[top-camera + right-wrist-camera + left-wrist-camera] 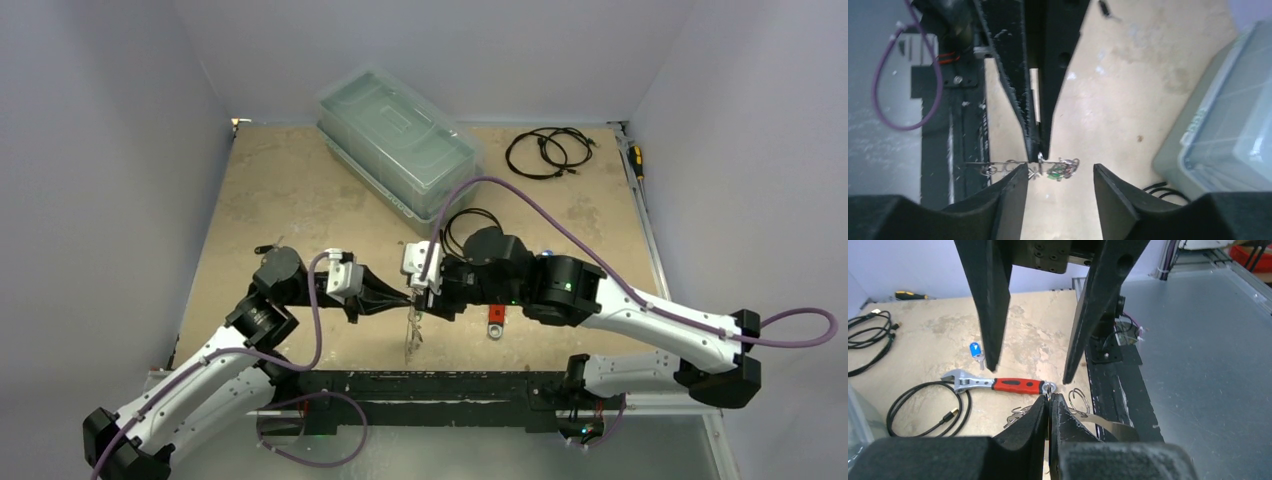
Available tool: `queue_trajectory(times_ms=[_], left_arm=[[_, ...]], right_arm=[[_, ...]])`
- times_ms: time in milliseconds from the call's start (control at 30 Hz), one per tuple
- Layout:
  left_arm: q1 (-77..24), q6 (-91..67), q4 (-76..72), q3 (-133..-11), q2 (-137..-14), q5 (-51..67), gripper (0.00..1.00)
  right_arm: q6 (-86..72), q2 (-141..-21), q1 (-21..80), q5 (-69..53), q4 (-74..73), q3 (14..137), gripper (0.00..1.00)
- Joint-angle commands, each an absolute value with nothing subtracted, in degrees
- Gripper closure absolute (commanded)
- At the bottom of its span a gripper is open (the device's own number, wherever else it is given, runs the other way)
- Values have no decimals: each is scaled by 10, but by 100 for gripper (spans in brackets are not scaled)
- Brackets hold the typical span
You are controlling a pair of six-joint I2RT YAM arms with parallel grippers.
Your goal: Put the keys on the keyring
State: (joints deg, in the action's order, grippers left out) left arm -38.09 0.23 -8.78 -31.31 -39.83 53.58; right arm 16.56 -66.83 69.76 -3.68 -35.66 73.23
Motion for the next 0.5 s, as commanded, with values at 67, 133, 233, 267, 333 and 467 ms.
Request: queue_trajectory(times_ms=[67, 133, 233, 267, 333, 467], left_arm=[[-385, -45, -174, -295, -335, 485, 100], [-385, -40, -177, -293, -320, 481, 100], [-385, -59, -216, -280, -294, 479, 100], [-385, -72, -240, -272, -287, 476, 100], [-385, -107, -293, -258, -274, 472, 100], [-384, -165, -390, -233, -258, 470, 100]], right_arm=[[127, -557, 698, 1, -150, 642, 44], [125, -511, 697, -27, -62, 578, 42], [101, -474, 686, -80, 19, 523, 44], [93, -468, 682, -96, 37, 513, 45], [82, -460, 677, -131, 68, 493, 47], [67, -459, 677, -197, 107, 482, 50]])
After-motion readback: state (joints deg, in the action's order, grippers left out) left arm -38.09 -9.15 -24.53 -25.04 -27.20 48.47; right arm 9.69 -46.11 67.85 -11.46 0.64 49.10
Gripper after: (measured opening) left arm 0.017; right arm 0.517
